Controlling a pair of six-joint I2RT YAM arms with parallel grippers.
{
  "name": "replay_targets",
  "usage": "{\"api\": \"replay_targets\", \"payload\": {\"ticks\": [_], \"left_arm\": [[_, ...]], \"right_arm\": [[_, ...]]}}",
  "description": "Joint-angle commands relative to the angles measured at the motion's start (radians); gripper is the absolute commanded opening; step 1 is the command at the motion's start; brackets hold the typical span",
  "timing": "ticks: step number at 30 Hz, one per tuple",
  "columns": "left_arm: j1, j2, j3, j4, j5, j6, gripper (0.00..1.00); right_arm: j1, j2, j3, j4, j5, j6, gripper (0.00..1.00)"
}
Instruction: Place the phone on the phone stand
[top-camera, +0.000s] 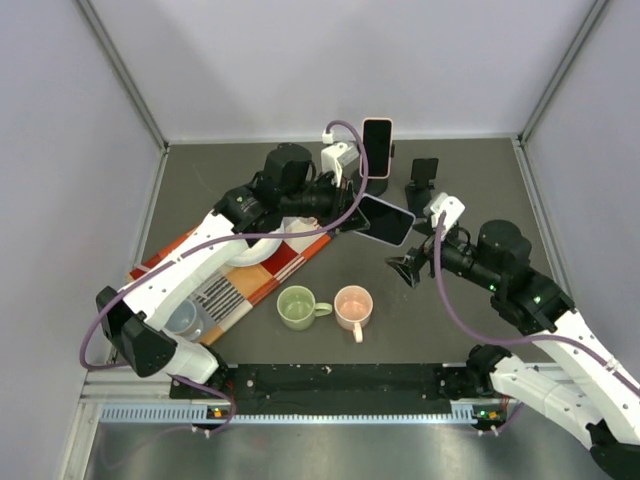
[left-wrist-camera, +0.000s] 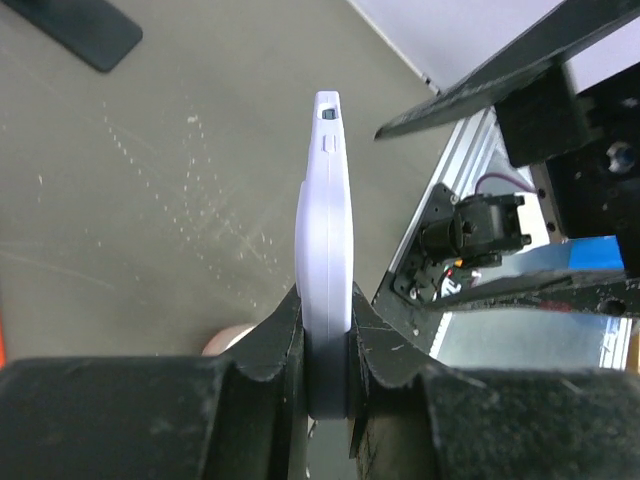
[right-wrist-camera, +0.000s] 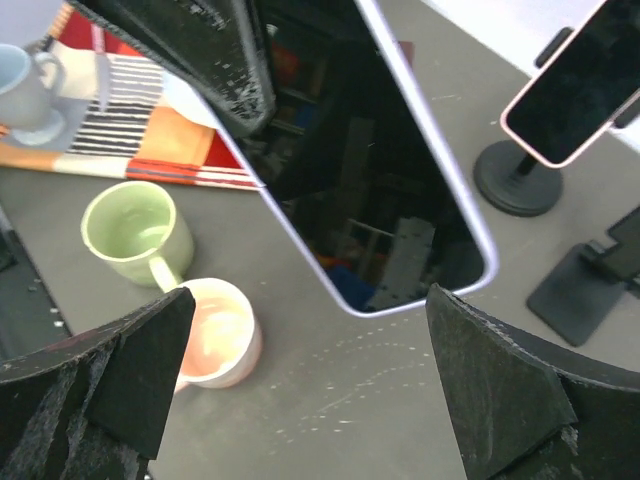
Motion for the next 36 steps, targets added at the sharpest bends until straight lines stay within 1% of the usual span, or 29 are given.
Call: {"api": "replay_targets", "payload": {"ticks": [1, 7, 10, 12, 14, 15, 16, 18, 20, 21, 23, 24, 26, 27, 29, 30, 32, 34, 36], "left_arm": [[-0.001, -0.019, 0.046, -0.029, -0.012, 0.029, 0.0], [-0.012, -0.004, 0.057, -0.069, -0.002, 0.042, 0.0], [-0.029, 0.004, 0.069, -0.078, 0.016, 0.074, 0.0], [-0.047, -0.001, 0.062, -0.084, 0.019, 0.126, 0.0], [-0.064, -0.008, 0.055, -0.104, 0.028, 0.201, 0.0], [-0.069, -0.011, 0.049, -0.112, 0.031, 0.224, 0.0], [-0.07, -0.017, 0.045, -0.116, 0.031, 0.265, 0.0], [-0.075, -0.022, 0.039, -0.135, 0.018, 0.296, 0.0], [-0.077, -0.028, 0.042, -0.142, -0.056, 0.289, 0.0], [-0.077, -0.028, 0.052, -0.144, -0.077, 0.274, 0.0], [-0.075, -0.016, 0.068, -0.147, -0.072, 0.227, 0.0], [-0.075, -0.008, 0.084, -0.148, -0.052, 0.212, 0.0], [-0.077, 0.019, 0.104, -0.159, -0.033, 0.168, 0.0], [-0.077, 0.041, 0.13, -0.17, -0.033, 0.157, 0.0], [-0.077, 0.061, 0.152, -0.205, -0.027, 0.132, 0.0], [-0.077, 0.071, 0.166, -0.211, -0.021, 0.126, 0.0], [-0.077, 0.078, 0.169, -0.221, -0.019, 0.111, 0.0], [-0.077, 0.082, 0.17, -0.224, -0.018, 0.097, 0.0], [-0.077, 0.084, 0.175, -0.227, -0.007, 0.088, 0.0]], "right_arm": [[0.03, -0.021, 0.048, 0.01, 0.133, -0.144, 0.99], [0.028, 0.002, 0.066, 0.012, 0.049, -0.147, 0.99], [0.028, 0.019, 0.085, 0.013, 0.055, -0.113, 0.99], [0.028, 0.031, 0.106, 0.007, 0.066, -0.088, 0.99], [0.03, 0.048, 0.141, -0.02, 0.021, -0.065, 0.99], [0.03, 0.057, 0.154, -0.037, -0.047, -0.065, 0.99], [0.03, 0.065, 0.175, -0.054, -0.068, -0.067, 0.99], [0.03, 0.094, 0.192, -0.105, -0.076, -0.067, 0.97], [0.03, 0.114, 0.213, -0.14, -0.082, -0.065, 0.96], [0.03, 0.125, 0.215, -0.14, -0.115, -0.067, 0.96], [0.03, 0.128, 0.195, -0.122, -0.155, -0.079, 0.97], [0.037, 0.126, 0.186, -0.111, -0.154, -0.084, 0.98], [0.064, 0.129, 0.171, -0.099, -0.103, -0.099, 0.99], [0.079, 0.126, 0.169, -0.091, -0.033, -0.122, 0.99], [0.119, 0.117, 0.146, -0.062, 0.05, -0.139, 0.99], [0.122, 0.109, 0.129, -0.015, 0.055, -0.154, 0.99], [0.123, 0.102, 0.097, 0.012, 0.053, -0.16, 0.99], [0.134, 0.129, 0.097, 0.018, 0.056, -0.161, 0.99], [0.157, 0.145, 0.103, 0.019, 0.12, -0.176, 0.99]]}}
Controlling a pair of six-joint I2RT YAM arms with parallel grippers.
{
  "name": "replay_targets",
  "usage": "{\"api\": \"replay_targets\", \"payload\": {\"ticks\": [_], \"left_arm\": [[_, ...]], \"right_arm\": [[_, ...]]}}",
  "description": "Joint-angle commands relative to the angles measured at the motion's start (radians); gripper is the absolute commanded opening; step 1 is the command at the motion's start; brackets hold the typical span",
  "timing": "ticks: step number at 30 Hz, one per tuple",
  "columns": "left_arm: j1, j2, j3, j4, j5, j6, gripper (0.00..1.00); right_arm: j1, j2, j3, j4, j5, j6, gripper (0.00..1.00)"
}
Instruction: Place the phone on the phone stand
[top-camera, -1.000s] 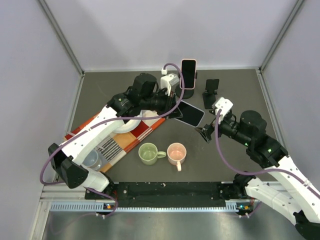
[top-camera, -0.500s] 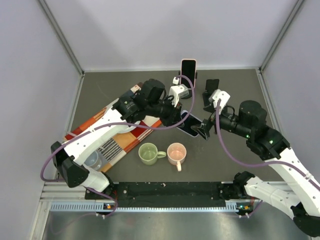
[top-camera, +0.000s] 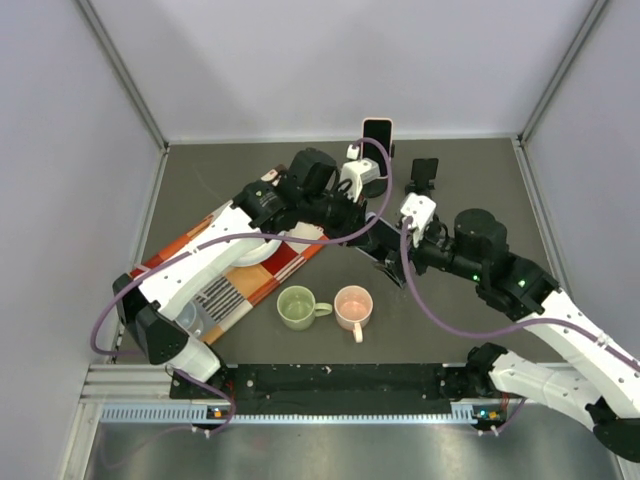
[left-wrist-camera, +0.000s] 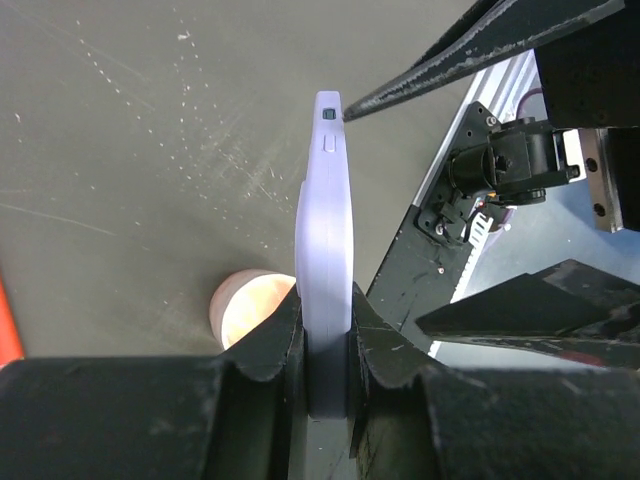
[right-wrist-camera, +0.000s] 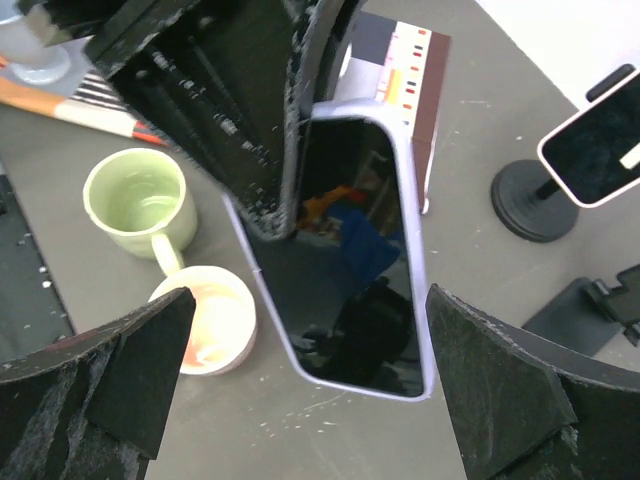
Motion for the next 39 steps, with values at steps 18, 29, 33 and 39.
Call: {"api": "replay_targets", "payload": {"ticks": [18, 29, 33, 39], "left_arm": [[0.0, 0.01, 0.078, 0.002, 0.033, -0.096, 0.0], [-0.001, 0.022, 0.099, -0.01, 0.052, -0.106, 0.0], [-0.001, 0.02, 0.102, -0.012, 0.056, -0.113, 0.0], [-0.001, 0.026, 0.111, -0.019, 0.047, -0.127, 0.0]], "right_arm": [[0.178, 0.099, 0.02, 0.141, 0.296, -0.032, 0.99], [0.177, 0.136, 0.015, 0.127, 0.328, -0.049, 0.99], [0.178, 0.154, 0.02, 0.133, 0.33, -0.035, 0.98], [0.19, 0.177, 0.015, 0.143, 0.36, -0.025, 0.81]]}}
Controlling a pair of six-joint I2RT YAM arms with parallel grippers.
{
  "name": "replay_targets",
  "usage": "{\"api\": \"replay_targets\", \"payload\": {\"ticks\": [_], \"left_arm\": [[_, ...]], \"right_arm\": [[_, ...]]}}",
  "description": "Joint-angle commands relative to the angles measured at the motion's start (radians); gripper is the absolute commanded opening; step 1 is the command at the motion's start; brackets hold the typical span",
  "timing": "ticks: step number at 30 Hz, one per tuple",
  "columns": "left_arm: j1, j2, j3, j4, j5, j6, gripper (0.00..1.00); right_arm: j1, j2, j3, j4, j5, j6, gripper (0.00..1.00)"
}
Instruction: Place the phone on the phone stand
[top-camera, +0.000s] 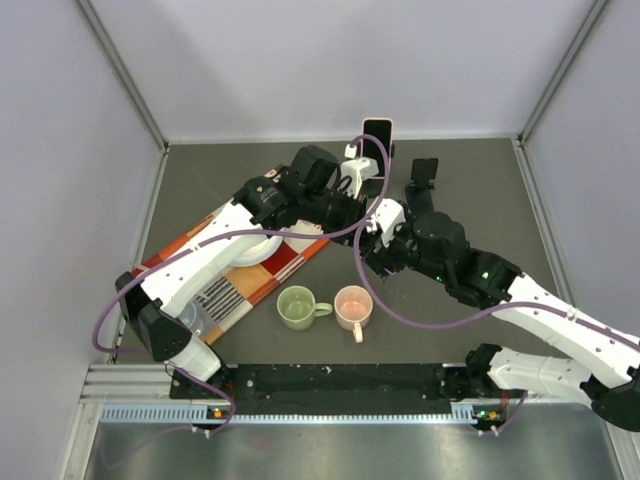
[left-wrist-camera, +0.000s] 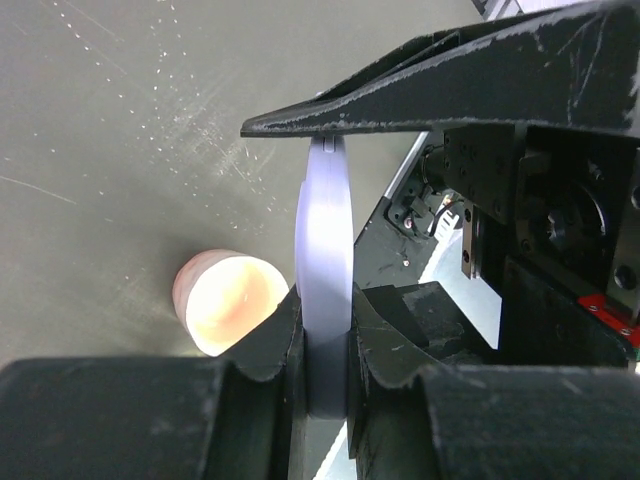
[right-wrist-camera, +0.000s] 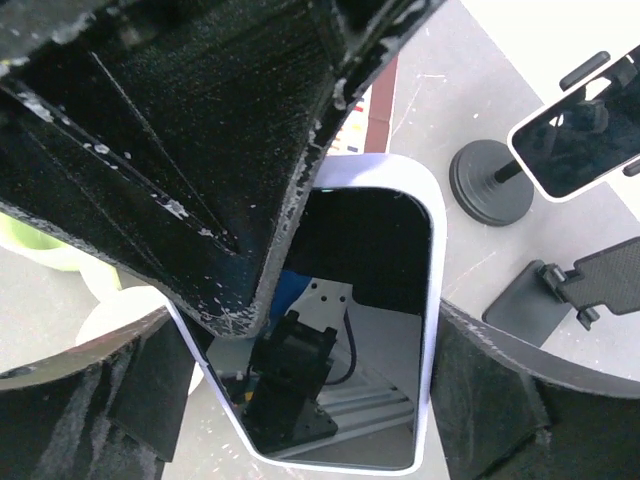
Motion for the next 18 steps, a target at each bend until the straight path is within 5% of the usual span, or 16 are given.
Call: {"api": "replay_targets", "payload": {"ticks": [1, 5, 6, 9, 12, 13, 16, 17, 18], "left_arm": [[-0.003, 0.001, 0.068, 0.055, 0.032, -0.019, 0.0], [-0.003, 0.012, 0.087, 0.048, 0.037, -0.026, 0.0], [-0.001, 0.015, 0.09, 0.045, 0.037, -0.026, 0.0], [0.004, 0.013, 0.099, 0.045, 0.049, -0.019, 0.0], [0.011, -0.025, 0.077, 0.091, 0.043, -0.023, 0.18], [0.013, -0.042, 0.049, 0.116, 0.041, -0.025, 0.35], [0.017, -0.129, -0.019, 0.229, 0.026, -0.037, 0.51], [0.02, -0.172, -0.033, 0.254, 0.017, -0.037, 0.69], [0.028, -0.193, -0.048, 0.301, 0.005, -0.037, 0.76]], "right_arm": [[0.029, 0.021, 0.016, 0.052, 0.056, 0.014, 0.79], [0.056, 0.029, 0.01, 0.07, 0.088, 0.022, 0.51], [0.06, 0.026, 0.004, 0.087, 0.09, 0.028, 0.31], [0.06, 0.0, -0.024, 0.122, 0.074, 0.059, 0.0], [0.06, -0.047, -0.073, 0.19, 0.074, 0.1, 0.0], [0.06, -0.07, -0.082, 0.219, 0.079, 0.112, 0.0], [0.06, -0.09, -0.105, 0.239, 0.083, 0.152, 0.0], [0.06, -0.094, -0.107, 0.244, 0.091, 0.174, 0.0], [0.059, -0.095, -0.105, 0.244, 0.097, 0.181, 0.0]]}}
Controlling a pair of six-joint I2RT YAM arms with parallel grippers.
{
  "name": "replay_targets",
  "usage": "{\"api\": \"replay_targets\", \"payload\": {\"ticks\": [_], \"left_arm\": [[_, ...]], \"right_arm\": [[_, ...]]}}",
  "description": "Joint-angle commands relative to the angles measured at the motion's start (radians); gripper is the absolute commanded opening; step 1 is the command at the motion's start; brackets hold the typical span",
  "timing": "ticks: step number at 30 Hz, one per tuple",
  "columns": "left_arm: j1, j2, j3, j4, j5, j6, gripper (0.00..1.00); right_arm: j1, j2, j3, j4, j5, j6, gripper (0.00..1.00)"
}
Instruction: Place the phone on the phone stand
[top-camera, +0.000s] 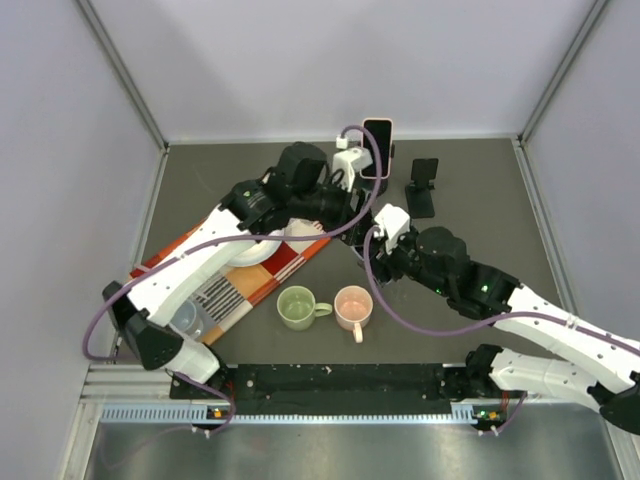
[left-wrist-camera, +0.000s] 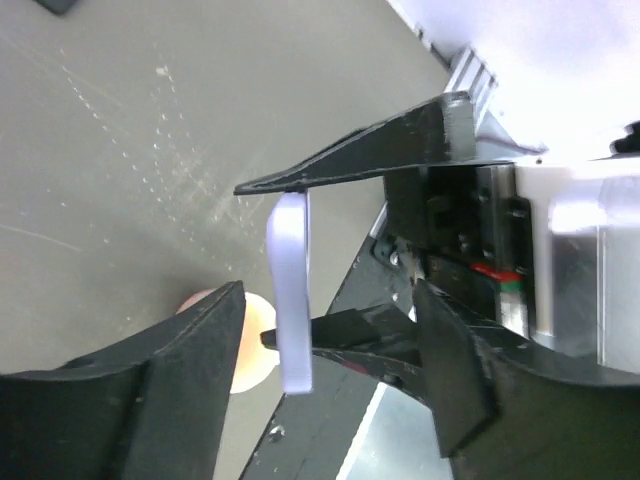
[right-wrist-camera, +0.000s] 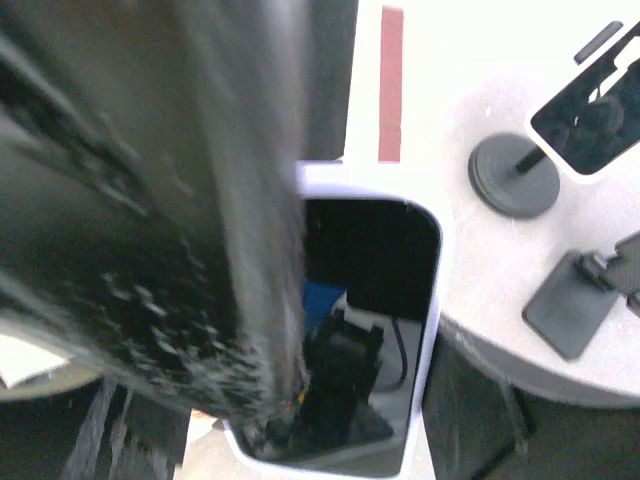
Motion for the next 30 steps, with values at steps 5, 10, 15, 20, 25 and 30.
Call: {"api": "replay_targets", "payload": {"ticks": [5, 10, 15, 20, 25, 30], "left_arm": [[0.034, -0.376, -0.248, 0.431, -0.161, 0.001, 0.86], [0.037, -0.558, -0.56, 0.734, -0.213, 0.006, 0.76], [0.036, -0.563, -0.664, 0.847, -0.071, -0.003, 0.8], [0.002, -0.519, -0.73, 0.998, -0.021, -0.026, 0.87], [-0.085, -0.425, -0.719, 1.042, -0.094, 0.018, 0.88], [-0.108, -0.352, -0.658, 1.034, -0.108, 0.031, 0.87]], "right_arm": [[-0.008, -0.046, 0.032, 0.11, 0.124, 0.2, 0.0], [-0.173, -0.059, 0.109, 0.015, 0.096, 0.442, 0.0], [-0.255, -0.039, 0.227, -0.112, 0.061, 0.662, 0.0], [-0.255, -0.044, 0.266, -0.134, 0.076, 0.834, 0.0], [-0.255, -0.036, 0.261, -0.097, 0.01, 0.961, 0.0], [-0.255, -0.053, 0.21, -0.036, -0.002, 1.001, 0.0]]}}
